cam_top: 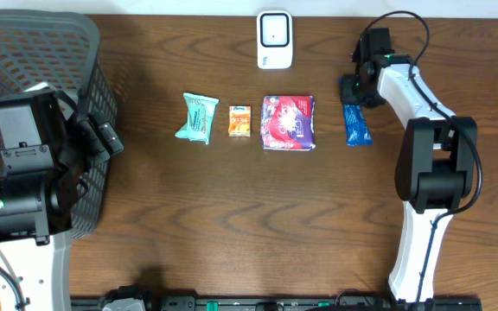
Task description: Scan the item barcode
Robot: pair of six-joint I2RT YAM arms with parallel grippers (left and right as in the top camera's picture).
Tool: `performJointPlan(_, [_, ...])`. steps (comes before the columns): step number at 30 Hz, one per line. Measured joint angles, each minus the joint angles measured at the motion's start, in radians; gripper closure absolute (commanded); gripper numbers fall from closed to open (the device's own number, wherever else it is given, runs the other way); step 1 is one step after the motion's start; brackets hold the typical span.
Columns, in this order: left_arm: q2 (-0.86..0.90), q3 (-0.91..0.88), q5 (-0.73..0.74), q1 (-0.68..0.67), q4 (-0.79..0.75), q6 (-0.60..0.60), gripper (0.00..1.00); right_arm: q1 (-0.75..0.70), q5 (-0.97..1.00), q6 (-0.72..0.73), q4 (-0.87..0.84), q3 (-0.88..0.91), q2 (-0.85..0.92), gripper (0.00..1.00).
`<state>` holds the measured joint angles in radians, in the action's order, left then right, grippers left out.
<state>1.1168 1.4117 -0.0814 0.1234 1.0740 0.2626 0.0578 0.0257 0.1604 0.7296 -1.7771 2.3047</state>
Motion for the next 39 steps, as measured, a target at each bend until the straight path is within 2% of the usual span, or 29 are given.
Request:
performJointPlan(3, [0.0,0.0,0.0,0.0,0.0,0.0,0.02,-0.016,0.035,0.008,0.013,0.0,0.0,0.55])
performJointPlan(8, [0.0,0.0,0.0,0.0,0.0,0.0,0.02,-0.047,0.06,-0.008,0.041,-0.007,0.0,0.49])
performJointPlan(14, [0.0,0.0,0.0,0.0,0.0,0.0,0.02,-0.052,0.076,-0.027,0.21,-0.118,0.006,0.48])
performJointPlan(16, [0.0,0.0,0.0,0.0,0.0,0.0,0.02,-0.052,0.076,-0.03,0.299,-0.194,0.007,0.54])
performJointPlan(17, [0.0,0.0,0.0,0.0,0.0,0.0,0.02,-0.052,0.075,-0.032,0.348,-0.235,0.008,0.62])
performJointPlan(20, [0.0,0.0,0.0,0.0,0.0,0.0,0.02,-0.052,0.049,-0.035,0.521,-0.338,0.007,0.75])
performJointPlan(22, [0.0,0.0,0.0,0.0,0.0,0.0,0.02,-0.052,0.028,-0.036,0.599,-0.358,0.005,0.79])
performJointPlan(25, [0.0,0.0,0.0,0.0,0.0,0.0,0.02,-0.052,-0.014,-0.039,0.66,-0.34,0.005,0.67])
performJointPlan(28, [0.0,0.0,0.0,0.0,0.0,0.0,0.02,-0.05,-0.051,-0.043,0.624,-0.278,0.005,0.39])
performJointPlan(29, [0.0,0.0,0.0,0.0,0.0,0.0,0.02,-0.049,-0.058,-0.044,0.596,-0.249,0.005,0.37])
performJointPlan(33, [0.0,0.0,0.0,0.0,0.0,0.0,0.02,-0.039,-0.076,-0.041,0.493,-0.133,0.005,0.37])
performJointPlan(39, [0.0,0.0,0.0,0.0,0.001,0.0,0.02,-0.033,-0.026,-0.03,0.397,-0.014,-0.004,0.47])
